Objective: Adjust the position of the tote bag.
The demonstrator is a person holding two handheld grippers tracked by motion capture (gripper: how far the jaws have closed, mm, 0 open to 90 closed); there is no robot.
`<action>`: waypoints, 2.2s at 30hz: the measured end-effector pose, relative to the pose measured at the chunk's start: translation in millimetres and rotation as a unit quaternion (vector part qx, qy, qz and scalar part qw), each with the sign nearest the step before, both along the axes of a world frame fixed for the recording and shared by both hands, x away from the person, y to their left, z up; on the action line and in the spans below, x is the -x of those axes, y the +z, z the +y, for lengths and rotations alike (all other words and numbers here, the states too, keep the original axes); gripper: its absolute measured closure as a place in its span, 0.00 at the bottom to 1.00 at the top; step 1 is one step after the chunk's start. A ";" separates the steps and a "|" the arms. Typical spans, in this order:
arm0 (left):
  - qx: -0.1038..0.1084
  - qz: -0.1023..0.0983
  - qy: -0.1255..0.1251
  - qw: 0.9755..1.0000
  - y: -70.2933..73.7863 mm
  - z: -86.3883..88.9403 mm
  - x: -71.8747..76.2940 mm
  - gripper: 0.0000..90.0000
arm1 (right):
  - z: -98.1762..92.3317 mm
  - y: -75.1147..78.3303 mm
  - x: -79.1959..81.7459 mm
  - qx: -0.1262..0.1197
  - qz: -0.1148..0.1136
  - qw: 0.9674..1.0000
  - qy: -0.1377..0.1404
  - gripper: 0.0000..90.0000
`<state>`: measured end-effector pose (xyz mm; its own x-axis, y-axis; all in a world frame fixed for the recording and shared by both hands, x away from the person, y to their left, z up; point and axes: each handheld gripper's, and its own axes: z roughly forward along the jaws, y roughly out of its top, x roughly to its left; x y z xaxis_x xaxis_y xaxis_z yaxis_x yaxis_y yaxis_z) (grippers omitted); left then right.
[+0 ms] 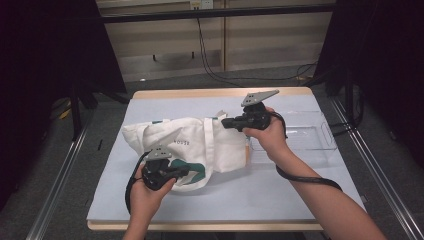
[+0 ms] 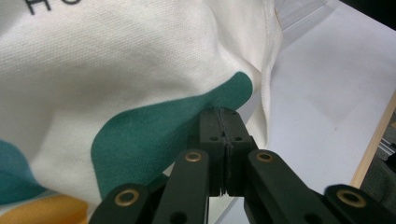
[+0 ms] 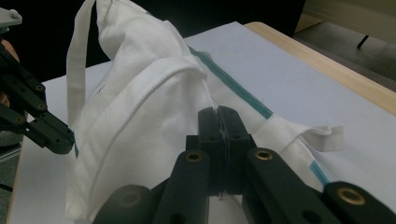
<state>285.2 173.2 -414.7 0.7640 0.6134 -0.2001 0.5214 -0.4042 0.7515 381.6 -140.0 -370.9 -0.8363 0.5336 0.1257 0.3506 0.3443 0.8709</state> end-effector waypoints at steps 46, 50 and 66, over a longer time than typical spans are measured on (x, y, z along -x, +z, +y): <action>-0.008 0.005 0.016 1.000 -8.6 -15.0 -9.2 0.99 | -12.4 1.1 24.4 -0.042 0.004 0.997 0.060 0.99; -0.007 0.007 0.017 1.000 -9.4 -15.5 -10.0 0.99 | -12.1 0.1 27.1 -0.042 0.004 0.997 0.060 0.99; 0.006 -0.002 0.022 1.000 5.2 -5.5 -3.1 0.97 | -10.7 -0.4 25.7 -0.038 0.000 0.998 0.056 0.99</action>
